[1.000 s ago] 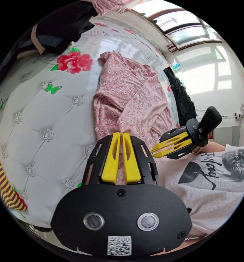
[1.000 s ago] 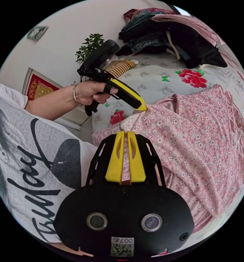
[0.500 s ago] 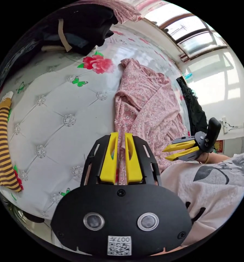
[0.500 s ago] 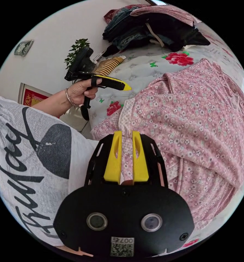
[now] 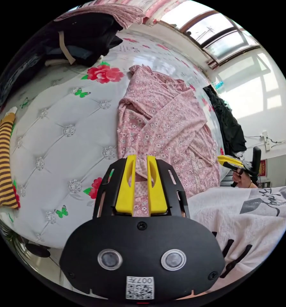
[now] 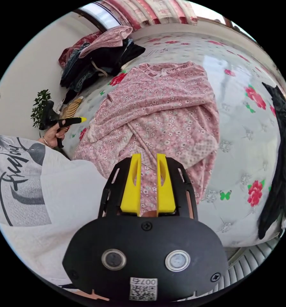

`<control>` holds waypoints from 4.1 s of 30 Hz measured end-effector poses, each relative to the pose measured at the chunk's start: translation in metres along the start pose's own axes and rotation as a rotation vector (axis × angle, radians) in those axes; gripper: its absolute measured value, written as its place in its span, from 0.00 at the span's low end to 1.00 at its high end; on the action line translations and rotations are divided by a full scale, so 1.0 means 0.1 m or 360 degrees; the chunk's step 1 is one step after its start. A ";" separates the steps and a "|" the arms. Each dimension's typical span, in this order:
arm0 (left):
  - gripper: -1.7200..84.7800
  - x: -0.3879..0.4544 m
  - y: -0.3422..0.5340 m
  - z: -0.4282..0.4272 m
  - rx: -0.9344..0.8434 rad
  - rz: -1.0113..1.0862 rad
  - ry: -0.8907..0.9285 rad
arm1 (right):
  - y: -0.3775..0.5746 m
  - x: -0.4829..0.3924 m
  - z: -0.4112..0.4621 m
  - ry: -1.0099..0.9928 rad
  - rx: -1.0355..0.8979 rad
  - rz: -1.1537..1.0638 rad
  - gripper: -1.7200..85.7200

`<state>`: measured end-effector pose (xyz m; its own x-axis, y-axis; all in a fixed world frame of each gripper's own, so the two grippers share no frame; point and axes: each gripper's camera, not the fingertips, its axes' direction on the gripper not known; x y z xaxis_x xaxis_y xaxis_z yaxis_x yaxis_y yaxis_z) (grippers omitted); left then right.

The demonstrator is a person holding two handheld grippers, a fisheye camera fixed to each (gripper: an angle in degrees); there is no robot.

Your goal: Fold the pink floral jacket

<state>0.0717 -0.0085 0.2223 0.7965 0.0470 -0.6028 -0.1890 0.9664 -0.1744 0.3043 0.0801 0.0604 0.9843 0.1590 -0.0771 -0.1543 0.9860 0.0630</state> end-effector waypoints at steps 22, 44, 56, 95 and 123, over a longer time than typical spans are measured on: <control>0.02 0.17 0.93 0.10 -0.0622 0.0072 -0.0189 | 1.00 -0.01 0.03 0.0042 -0.0488 0.0309 0.03; 0.15 -1.08 -0.56 -1.00 0.0373 -0.0719 0.0514 | 0.15 0.65 -1.09 -0.0523 0.0580 0.0903 0.05; 0.17 -0.64 -0.10 -0.53 0.0157 -0.0358 0.0324 | 0.71 0.31 -0.65 -0.0325 0.0270 0.0793 0.08; 0.01 0.68 -2.24 -1.31 0.0054 0.0518 0.0483 | -0.90 -0.25 -1.77 -0.0343 0.0579 -0.0058 0.02; 0.05 -0.20 -1.48 -0.21 0.0009 -0.0496 0.0281 | 0.05 1.33 -0.54 -0.1008 0.0517 0.1276 0.09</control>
<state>0.0717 -0.1575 0.2433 0.7035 -0.2944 -0.6468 0.0512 0.9288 -0.3672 0.4298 0.1089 -0.0028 0.4856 0.6075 0.6287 -0.8373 0.5299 0.1347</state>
